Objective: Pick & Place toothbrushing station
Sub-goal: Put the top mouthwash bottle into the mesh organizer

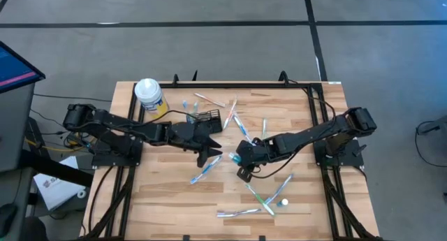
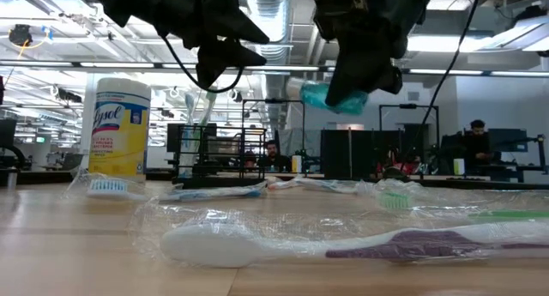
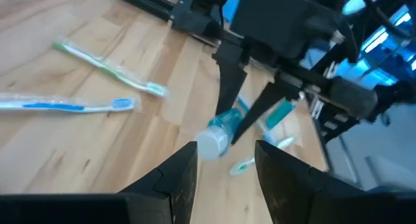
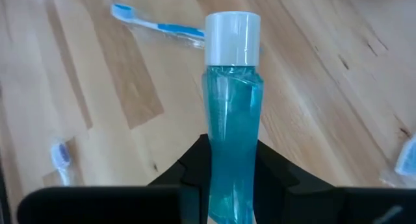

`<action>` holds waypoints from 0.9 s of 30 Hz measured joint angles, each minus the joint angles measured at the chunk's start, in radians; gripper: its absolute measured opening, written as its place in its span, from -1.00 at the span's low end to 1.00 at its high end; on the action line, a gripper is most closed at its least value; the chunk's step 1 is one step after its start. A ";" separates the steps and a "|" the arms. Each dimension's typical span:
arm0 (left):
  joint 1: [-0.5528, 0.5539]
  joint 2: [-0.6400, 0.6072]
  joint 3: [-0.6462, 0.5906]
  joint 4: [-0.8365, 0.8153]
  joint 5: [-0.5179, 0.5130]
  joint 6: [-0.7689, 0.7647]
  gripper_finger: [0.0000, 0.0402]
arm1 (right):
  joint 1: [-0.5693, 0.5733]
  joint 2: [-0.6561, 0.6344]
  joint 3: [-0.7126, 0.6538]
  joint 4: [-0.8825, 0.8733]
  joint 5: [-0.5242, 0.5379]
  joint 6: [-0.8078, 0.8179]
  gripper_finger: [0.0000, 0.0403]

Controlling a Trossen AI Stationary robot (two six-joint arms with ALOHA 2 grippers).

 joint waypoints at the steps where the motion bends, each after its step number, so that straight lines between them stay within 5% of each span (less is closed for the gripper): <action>1: 0.000 0.003 0.000 0.004 0.000 -0.016 -0.25 | 0.001 0.000 0.007 -0.001 0.000 -0.010 -0.67; 14: -0.004 0.137 -0.002 0.152 0.106 -0.081 -0.25 | 0.015 0.000 0.068 -0.032 -0.014 -0.080 -0.67; 27: 0.001 0.142 -0.001 0.208 0.107 -0.078 -0.25 | 0.038 0.000 0.070 -0.052 0.014 -0.075 -0.67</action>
